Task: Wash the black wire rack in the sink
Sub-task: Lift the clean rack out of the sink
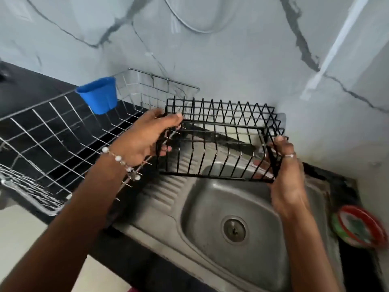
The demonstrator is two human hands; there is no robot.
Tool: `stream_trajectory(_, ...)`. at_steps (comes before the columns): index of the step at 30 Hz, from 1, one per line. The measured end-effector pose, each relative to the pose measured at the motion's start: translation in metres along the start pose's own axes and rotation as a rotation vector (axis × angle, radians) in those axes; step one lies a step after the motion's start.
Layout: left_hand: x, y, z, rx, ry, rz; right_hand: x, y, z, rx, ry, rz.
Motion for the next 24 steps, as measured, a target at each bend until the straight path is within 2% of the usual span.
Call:
stream_trajectory(3, -0.041, 0.012, -0.038, 0.023, 0.009, -0.012, 0.043, -0.004, 0.036, -0.1, 0.014, 0.026)
stream_trajectory(6, -0.094, 0.017, -0.065, -0.039, 0.025, 0.008, 0.097, -0.013, 0.061, -0.127, 0.055, 0.064)
stream_trajectory(9, -0.154, 0.007, -0.074, -0.116, -0.047, -0.04, 0.163, -0.026, 0.083, -0.167, 0.124, 0.131)
stream_trajectory(12, -0.203, -0.01, -0.07, -0.186, 0.028, -0.056, 0.23, -0.046, 0.096, -0.201, 0.213, 0.166)
stream_trajectory(17, -0.264, -0.045, -0.045, -0.328, 0.216, -0.081, 0.317, -0.092, 0.08, -0.096, 0.354, 0.301)
stream_trajectory(21, -0.276, -0.066, -0.016, -0.428, 0.299, -0.115, 0.349, -0.122, 0.041, 0.043, 0.477, 0.41)
stream_trajectory(24, -0.277, -0.078, 0.002, -0.558, 0.384, -0.151, 0.363, -0.134, 0.016, 0.181, 0.521, 0.422)
Point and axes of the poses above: each hand's wrist, its own y-axis away from the middle knuckle, its own x-axis out of the palm, z = x × y, the point moved 1 cm from there along -y, towards the middle knuckle, and after that the axes turned 9 degrees about y, right-handed, at the moved point
